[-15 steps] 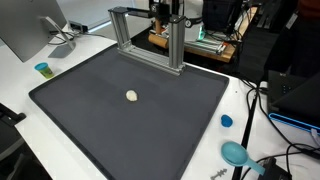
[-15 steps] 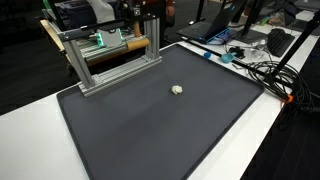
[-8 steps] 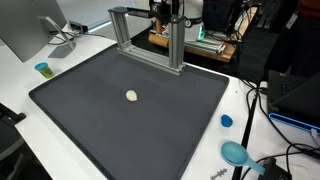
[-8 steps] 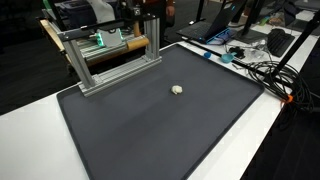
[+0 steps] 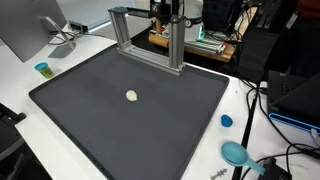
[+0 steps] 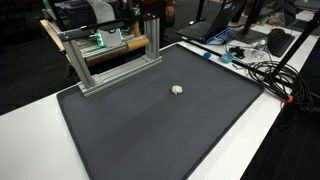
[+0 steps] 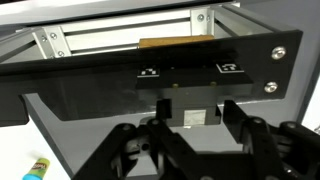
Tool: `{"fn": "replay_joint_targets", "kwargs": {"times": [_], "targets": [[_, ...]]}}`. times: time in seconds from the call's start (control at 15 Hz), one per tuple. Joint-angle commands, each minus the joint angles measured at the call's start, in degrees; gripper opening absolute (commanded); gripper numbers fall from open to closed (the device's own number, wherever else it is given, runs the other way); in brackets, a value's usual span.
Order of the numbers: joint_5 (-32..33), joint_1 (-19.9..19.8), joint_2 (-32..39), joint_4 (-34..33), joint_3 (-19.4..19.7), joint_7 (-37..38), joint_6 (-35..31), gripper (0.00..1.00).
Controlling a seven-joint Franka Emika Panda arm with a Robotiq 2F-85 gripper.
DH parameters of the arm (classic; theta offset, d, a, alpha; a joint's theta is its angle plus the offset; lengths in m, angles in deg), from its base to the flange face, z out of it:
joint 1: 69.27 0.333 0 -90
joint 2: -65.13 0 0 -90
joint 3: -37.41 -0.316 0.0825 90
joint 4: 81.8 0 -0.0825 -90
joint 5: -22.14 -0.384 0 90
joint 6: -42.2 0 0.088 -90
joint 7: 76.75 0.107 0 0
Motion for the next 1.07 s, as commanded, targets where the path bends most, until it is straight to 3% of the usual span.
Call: {"fn": "replay_joint_targets", "kwargs": {"times": [0.0,0.4,0.8,1.0], "targets": [[1.3,0.7,-1.5,-0.1,-1.1,0.2,1.6,0.65],[2.3,0.3,-0.9,-0.1,-2.7,1.3,0.9,0.76],[3.2,0.4,0.8,-0.1,-1.3,-0.8,-0.9,0.75],[2.9,1.0,2.1,-0.1,-1.4,-1.2,-1.6,0.7]]}}
